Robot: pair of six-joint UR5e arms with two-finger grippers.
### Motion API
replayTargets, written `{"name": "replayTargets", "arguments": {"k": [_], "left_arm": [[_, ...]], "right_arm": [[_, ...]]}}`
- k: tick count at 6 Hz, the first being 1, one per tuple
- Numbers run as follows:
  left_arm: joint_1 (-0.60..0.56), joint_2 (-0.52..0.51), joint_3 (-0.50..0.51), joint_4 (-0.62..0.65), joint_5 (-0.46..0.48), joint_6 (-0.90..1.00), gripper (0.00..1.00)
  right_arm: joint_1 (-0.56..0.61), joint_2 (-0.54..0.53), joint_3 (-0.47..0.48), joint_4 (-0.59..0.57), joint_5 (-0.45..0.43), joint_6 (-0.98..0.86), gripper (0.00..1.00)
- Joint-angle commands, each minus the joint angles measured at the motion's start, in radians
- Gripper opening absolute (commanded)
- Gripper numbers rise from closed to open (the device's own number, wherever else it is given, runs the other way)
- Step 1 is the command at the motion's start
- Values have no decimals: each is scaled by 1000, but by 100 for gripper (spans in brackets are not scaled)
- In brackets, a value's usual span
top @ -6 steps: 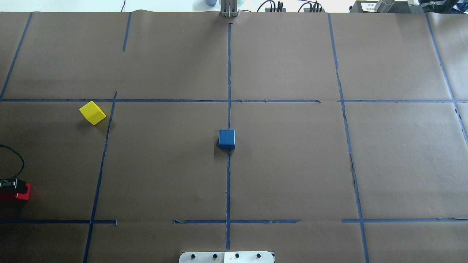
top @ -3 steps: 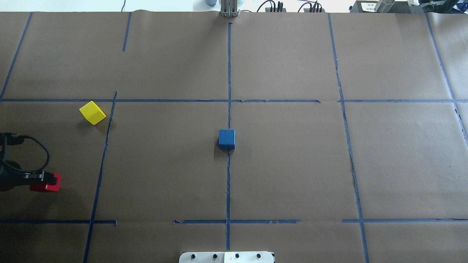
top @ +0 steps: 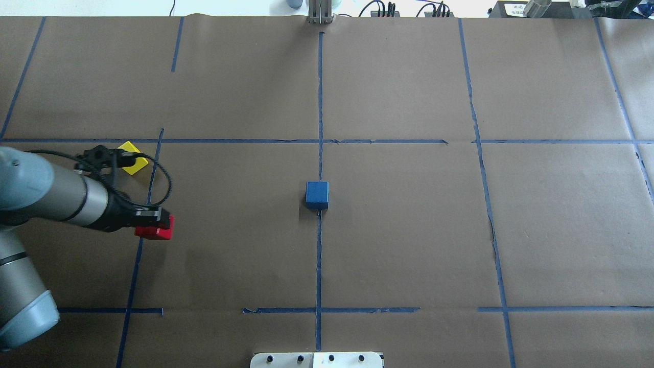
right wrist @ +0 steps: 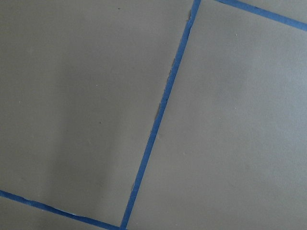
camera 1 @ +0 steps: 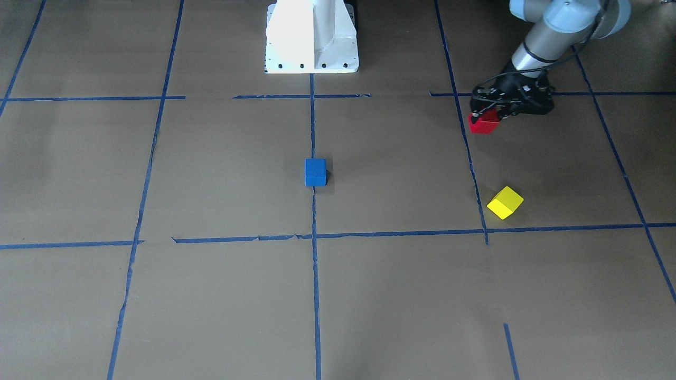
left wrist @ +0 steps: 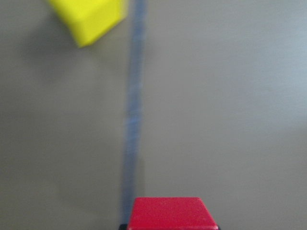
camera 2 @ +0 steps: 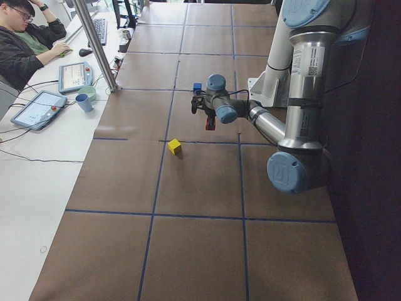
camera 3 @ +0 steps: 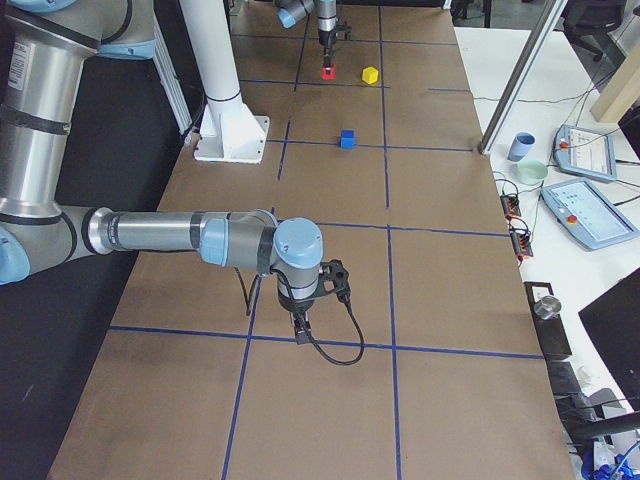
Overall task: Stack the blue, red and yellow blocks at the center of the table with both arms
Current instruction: 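Carry the red cube over the blue cube and set it on top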
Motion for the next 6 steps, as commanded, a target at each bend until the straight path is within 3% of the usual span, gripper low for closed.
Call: {"name": "replayTargets", "arguments": {"k": [1, 3, 4, 6], "left_arm": [[17, -426, 127, 306, 3, 75, 0], [19, -682, 393, 313, 37, 68, 0], [34, -757, 511, 313, 78, 65, 0], [65, -751, 537, 313, 83, 64, 0]], "right_arm": [[0, 0, 0, -1, 0, 1, 100], [0, 0, -1, -1, 0, 2, 100], [0, 2, -3, -1, 0, 2, 100], [0, 0, -5, -1, 0, 2, 100]]}}
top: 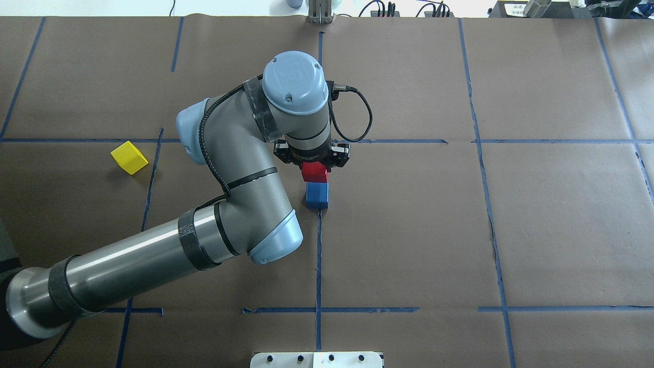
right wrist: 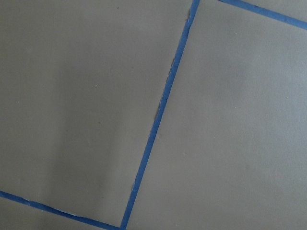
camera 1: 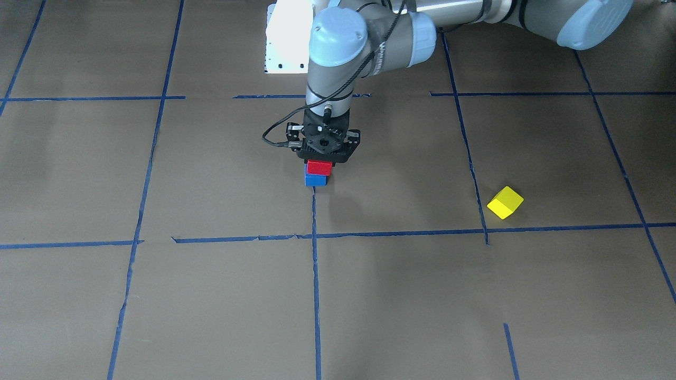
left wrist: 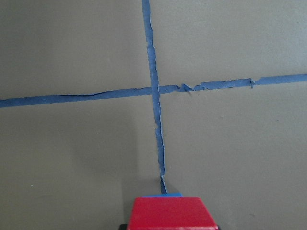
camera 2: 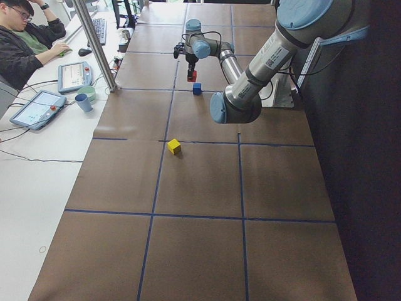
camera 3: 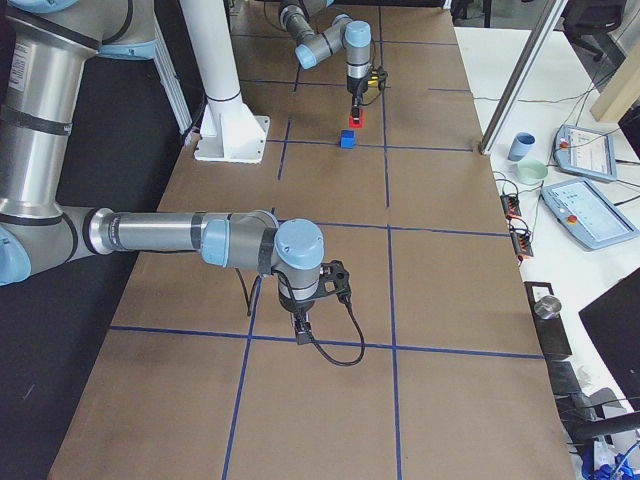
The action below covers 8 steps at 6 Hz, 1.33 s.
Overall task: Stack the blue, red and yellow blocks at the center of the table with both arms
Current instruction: 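Carry the red cube over the blue cube and set it on top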
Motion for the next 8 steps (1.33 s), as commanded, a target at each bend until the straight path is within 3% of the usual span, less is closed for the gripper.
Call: {"name": "replayTargets", "arguments": {"k": [1, 5, 6, 7, 8], "left_arm": [[34, -3, 30, 2, 3, -3, 0], [49, 15, 33, 0, 2, -72, 3], [49, 18, 33, -1, 2, -72, 13], [49, 18, 33, -7, 2, -73, 36], [49, 17, 30, -15, 0, -72, 49]], "right_arm": [[0, -1, 0, 0, 0, 0, 100], [0, -1, -1, 0, 0, 0, 100], [0, -1, -1, 0, 0, 0, 100], [0, -1, -1, 0, 0, 0, 100], [0, 0, -3, 0, 0, -1, 100]]}}
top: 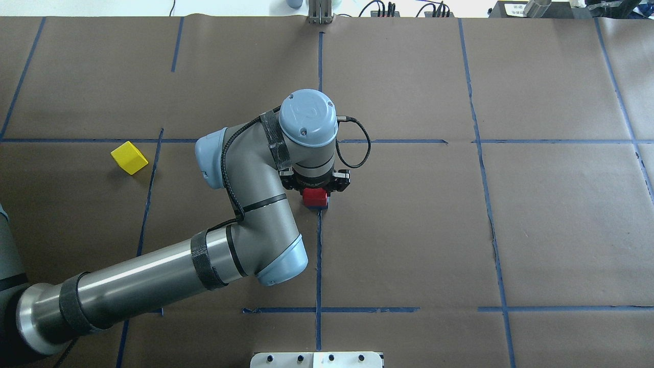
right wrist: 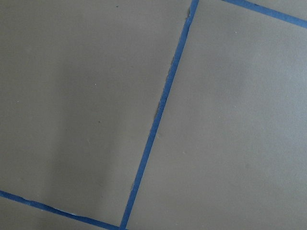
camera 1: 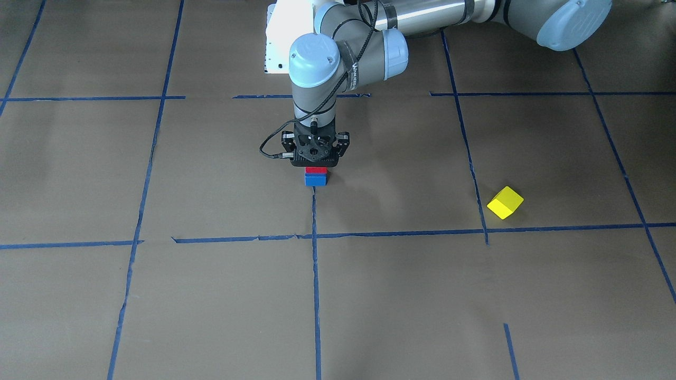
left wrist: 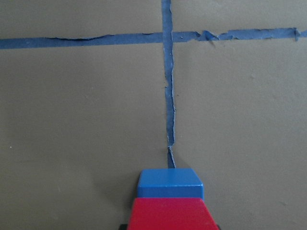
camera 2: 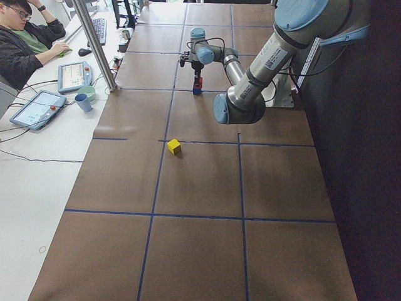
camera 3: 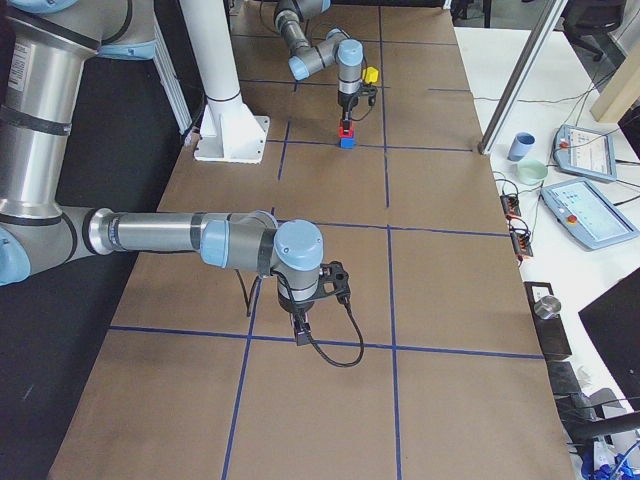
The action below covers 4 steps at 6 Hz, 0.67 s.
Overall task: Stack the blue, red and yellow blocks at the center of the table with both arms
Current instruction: 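Carry the red cube over the blue cube and set it on top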
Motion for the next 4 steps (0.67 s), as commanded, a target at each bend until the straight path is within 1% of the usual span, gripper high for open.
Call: {"name": "replayTargets", "arguments": {"k": [1, 2, 3, 4], "left_arm": [[0, -3, -12, -8, -1, 2, 77], [-3, -7, -15, -10, -1, 5, 95], [-8, -9, -15, -8, 0, 5, 96], [-40, -9, -35, 1, -1, 16, 99]], "right_arm": [[0, 1, -1, 0, 0, 0, 100], [0, 1, -1, 0, 0, 0, 100], [0, 1, -1, 0, 0, 0, 100], [0, 1, -1, 0, 0, 0, 100]]}}
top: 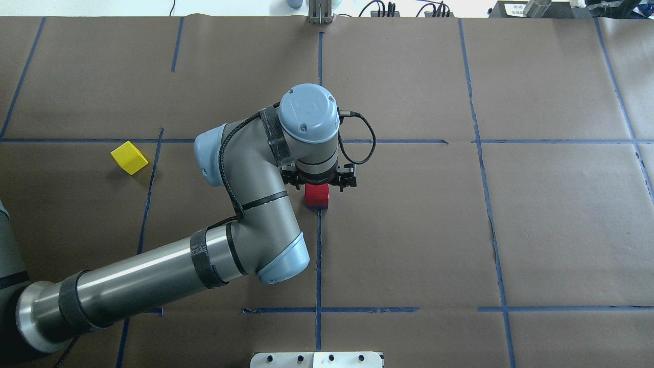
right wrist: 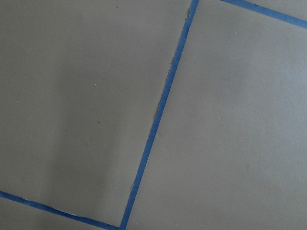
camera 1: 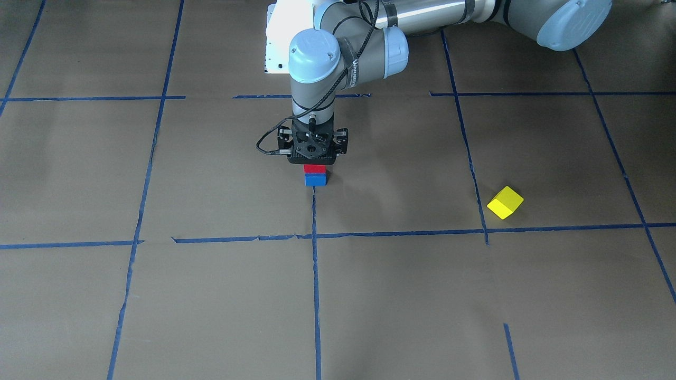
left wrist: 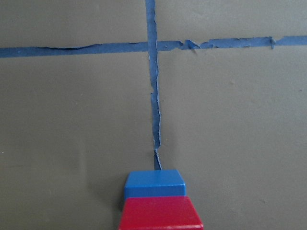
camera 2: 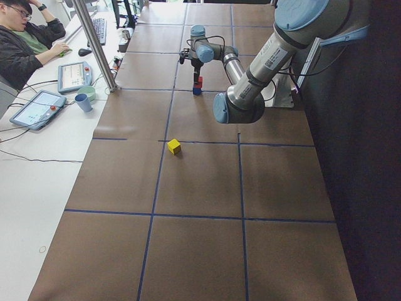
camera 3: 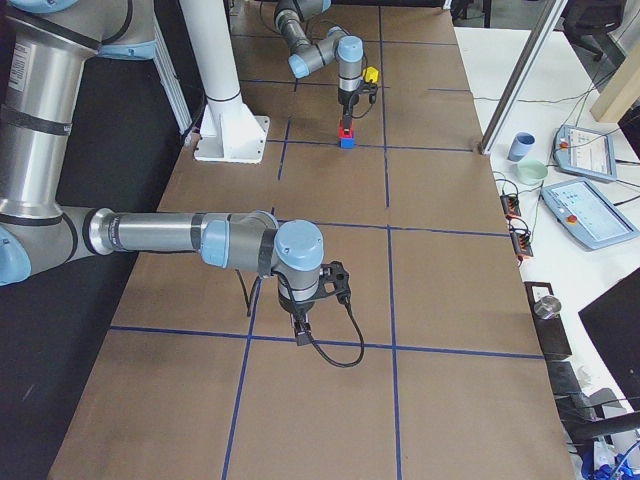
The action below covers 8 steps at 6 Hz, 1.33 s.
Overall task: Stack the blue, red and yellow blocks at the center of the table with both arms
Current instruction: 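Move the left gripper to the yellow cube and grasp it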
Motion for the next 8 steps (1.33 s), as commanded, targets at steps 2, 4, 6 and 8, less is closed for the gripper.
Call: {"name": "replayTargets", "arguments": {"k": [2, 4, 6, 8], "left_arm": [[-151, 150, -182, 17, -89, 174, 99], [-294, 362, -291, -15, -167, 605, 99], [-432, 575, -281, -137, -291, 1010, 99], [-434, 677, -179, -443, -297, 1049, 99]], "right_arm": [[0, 3, -3, 0, 0, 0, 100], [0, 5, -3, 0, 2, 0, 100], [0, 5, -3, 0, 2, 0, 100], [0, 5, -5, 0, 2, -1, 100]]}}
